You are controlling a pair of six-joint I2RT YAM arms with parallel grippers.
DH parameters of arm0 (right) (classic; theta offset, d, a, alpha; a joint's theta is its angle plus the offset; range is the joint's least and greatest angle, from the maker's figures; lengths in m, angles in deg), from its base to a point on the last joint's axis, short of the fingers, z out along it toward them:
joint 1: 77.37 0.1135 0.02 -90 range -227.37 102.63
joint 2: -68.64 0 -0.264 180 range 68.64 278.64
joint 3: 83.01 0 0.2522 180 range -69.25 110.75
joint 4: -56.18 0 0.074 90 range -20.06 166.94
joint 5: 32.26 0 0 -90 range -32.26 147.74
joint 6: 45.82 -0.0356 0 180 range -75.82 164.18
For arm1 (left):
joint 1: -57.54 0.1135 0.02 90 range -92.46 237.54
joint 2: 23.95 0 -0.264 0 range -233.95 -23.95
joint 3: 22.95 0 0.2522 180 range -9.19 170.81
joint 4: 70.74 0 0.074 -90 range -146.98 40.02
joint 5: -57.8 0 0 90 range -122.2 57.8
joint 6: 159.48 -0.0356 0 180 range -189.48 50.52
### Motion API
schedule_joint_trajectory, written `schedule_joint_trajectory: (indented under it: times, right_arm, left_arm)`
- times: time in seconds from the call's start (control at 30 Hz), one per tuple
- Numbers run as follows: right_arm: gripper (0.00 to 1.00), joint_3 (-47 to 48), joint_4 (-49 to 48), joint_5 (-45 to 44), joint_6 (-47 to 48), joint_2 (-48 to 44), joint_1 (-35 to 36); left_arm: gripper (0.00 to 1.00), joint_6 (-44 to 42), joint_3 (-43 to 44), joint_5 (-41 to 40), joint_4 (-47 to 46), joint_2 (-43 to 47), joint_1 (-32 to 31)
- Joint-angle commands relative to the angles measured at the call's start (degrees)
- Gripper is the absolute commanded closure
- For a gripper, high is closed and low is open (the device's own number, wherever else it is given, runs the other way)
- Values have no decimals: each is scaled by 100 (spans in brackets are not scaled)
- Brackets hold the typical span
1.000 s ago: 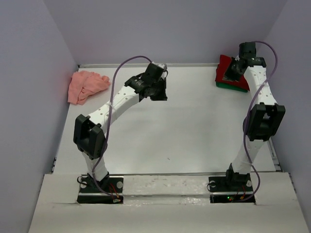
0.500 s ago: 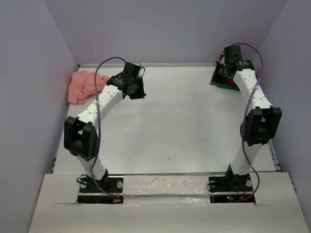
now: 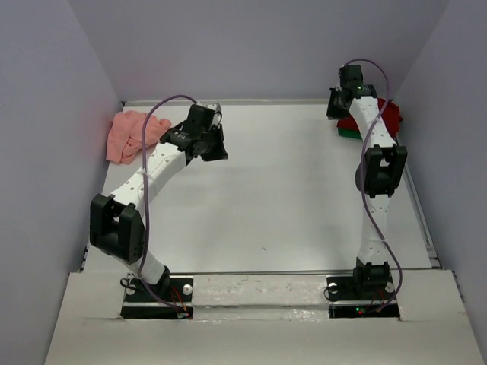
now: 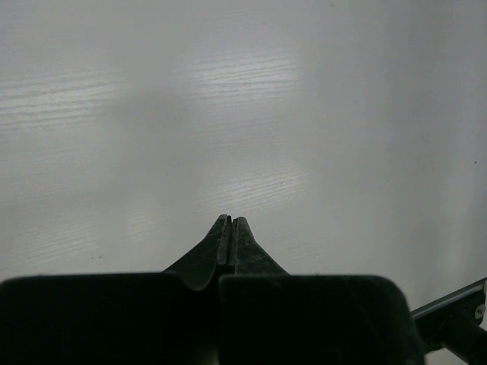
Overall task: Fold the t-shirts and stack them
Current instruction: Smooth out wrinkles on the folded tshirt
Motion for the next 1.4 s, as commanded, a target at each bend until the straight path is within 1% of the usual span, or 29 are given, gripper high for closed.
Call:
schedule_joint_trajectory:
  times: [0.0,0.07,0.13,0.17,0.3,0.37,0.4,0.47,0.53,0.67,0.7,0.73,0.77,0.8,0.87,0.9,1.03,1.27,1.37]
  right_arm:
    - [100,657,-367,-598,619,207,-34]
    - [100,683,-473,-562,532,207,-97]
    - [100,683,-719,-728,549,154,-97]
    - [100,666,-876,-1234,470,102,-97]
    - [100,745,-1184,-2255,530,93,-97]
    - [100,631,-1656,-2477,802,58,-149]
    - [100,396,-1869,-2704,882,-30,-149]
    - [100,262,-2273,-2585,1023,-57,-263]
    - [100,594,-2275,-2566,997,197,-359]
    - [100,911,-2328,-2189,760,487,-623]
    - [100,981,-2319,-1971,699,558,-676]
    - [100,1026,-2328,-1977,663,602,-755]
    - [100,1104,-2310,-1934,585,724,-756]
    - [100,1149,-2275,-1681,523,778,-843]
    - [100,1158,-2249,-1617,417,848,-905]
    - [100,1184,-2153,-1382,382,944,-966]
    - [100,1132,-1968,-1170,294,1129,-1020]
    - [100,1009,-1722,-791,144,1288,-1020]
    - [100,912,-1590,-791,153,1253,-1020]
  left_arm:
    - [100,-188,-333,315,-295,-88,-26]
    - [100,-215,-465,402,-365,-176,-26]
    - [100,-250,-544,473,-436,-307,-52]
    - [100,-259,-571,491,-488,-352,-61]
    - [100,-232,-615,570,-602,-466,-122]
    - [100,-215,-615,570,-638,-493,-183]
    - [100,-206,-615,570,-647,-519,-219]
    - [100,-188,-580,570,-638,-589,-315]
    - [100,-180,-571,552,-629,-616,-386]
    - [100,-180,-509,561,-568,-721,-518]
    - [100,-180,-483,570,-542,-756,-570]
    - [100,-180,-448,570,-524,-783,-597]
    - [100,-180,-370,570,-489,-853,-614]
    - [100,-180,-299,579,-454,-888,-667]
    - [100,-188,-202,579,-418,-993,-720]
    - [100,-188,-150,579,-383,-1029,-763]
    - [100,-153,96,579,-313,-1161,-904]
    - [100,-83,115,570,-321,-1187,-1063]
    - [100,-66,97,579,-330,-1179,-1106]
